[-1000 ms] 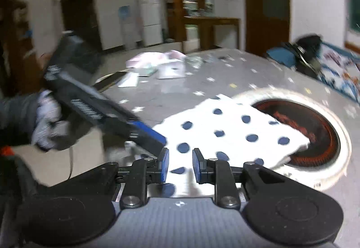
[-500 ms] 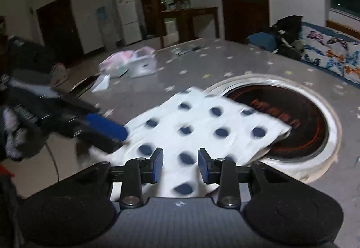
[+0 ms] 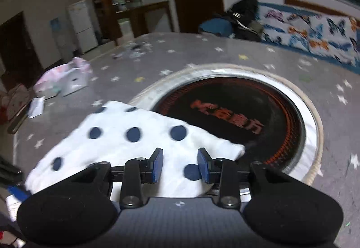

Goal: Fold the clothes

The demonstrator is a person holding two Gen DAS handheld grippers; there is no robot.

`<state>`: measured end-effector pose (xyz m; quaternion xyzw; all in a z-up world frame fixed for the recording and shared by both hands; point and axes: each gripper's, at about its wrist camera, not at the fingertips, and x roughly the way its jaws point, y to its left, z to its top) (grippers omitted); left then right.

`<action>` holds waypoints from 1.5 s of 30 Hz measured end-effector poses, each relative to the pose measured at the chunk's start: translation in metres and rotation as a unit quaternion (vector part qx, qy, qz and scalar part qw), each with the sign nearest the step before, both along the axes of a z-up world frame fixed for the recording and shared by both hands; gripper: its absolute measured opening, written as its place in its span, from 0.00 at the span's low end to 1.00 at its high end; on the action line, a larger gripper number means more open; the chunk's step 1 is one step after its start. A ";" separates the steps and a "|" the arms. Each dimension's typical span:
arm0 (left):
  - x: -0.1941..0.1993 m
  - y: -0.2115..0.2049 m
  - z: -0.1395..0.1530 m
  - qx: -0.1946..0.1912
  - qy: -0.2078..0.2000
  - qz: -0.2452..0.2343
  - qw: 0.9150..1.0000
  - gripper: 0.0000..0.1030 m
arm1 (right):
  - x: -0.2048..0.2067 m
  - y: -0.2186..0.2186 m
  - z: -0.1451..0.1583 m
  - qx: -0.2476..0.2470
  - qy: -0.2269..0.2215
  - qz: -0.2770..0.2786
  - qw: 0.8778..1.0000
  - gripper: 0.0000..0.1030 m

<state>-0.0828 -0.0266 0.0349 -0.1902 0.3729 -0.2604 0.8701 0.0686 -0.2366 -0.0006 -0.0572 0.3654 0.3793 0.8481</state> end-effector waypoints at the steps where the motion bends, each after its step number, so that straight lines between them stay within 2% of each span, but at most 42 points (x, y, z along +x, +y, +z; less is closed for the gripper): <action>1: 0.000 0.000 -0.001 -0.001 0.001 0.000 1.000 0.44 | 0.001 0.000 0.000 -0.001 0.000 -0.001 1.000 0.33; 5: -0.001 0.000 0.003 -0.003 -0.003 0.001 1.000 0.45 | -0.003 0.003 0.009 -0.002 -0.015 0.008 1.000 0.33; 9: -0.005 0.001 0.009 -0.006 -0.015 0.006 1.000 0.46 | -0.010 0.012 0.019 0.001 -0.025 0.031 0.999 0.38; 17: -0.012 0.007 0.002 -0.016 -0.001 0.016 1.000 0.46 | -0.001 0.024 0.004 -0.014 -0.001 0.026 1.000 0.38; 25: -0.014 0.013 0.006 -0.027 -0.011 0.026 0.999 0.46 | -0.010 0.044 0.027 -0.020 -0.027 0.071 0.997 0.39; 29: -0.016 0.015 0.002 -0.031 -0.006 0.031 0.999 0.46 | -0.009 0.066 0.021 -0.036 -0.025 0.094 0.995 0.39; 34: -0.019 0.017 0.000 -0.038 -0.005 0.035 0.999 0.46 | -0.003 0.085 0.008 -0.063 -0.018 0.096 0.993 0.39; 41: -0.017 0.019 -0.004 -0.048 -0.003 0.034 0.998 0.46 | -0.006 0.098 0.021 -0.069 -0.035 0.111 0.991 0.39; 45: -0.018 0.020 -0.005 -0.051 -0.003 0.035 0.998 0.46 | -0.009 0.112 0.017 -0.083 -0.037 0.120 0.989 0.39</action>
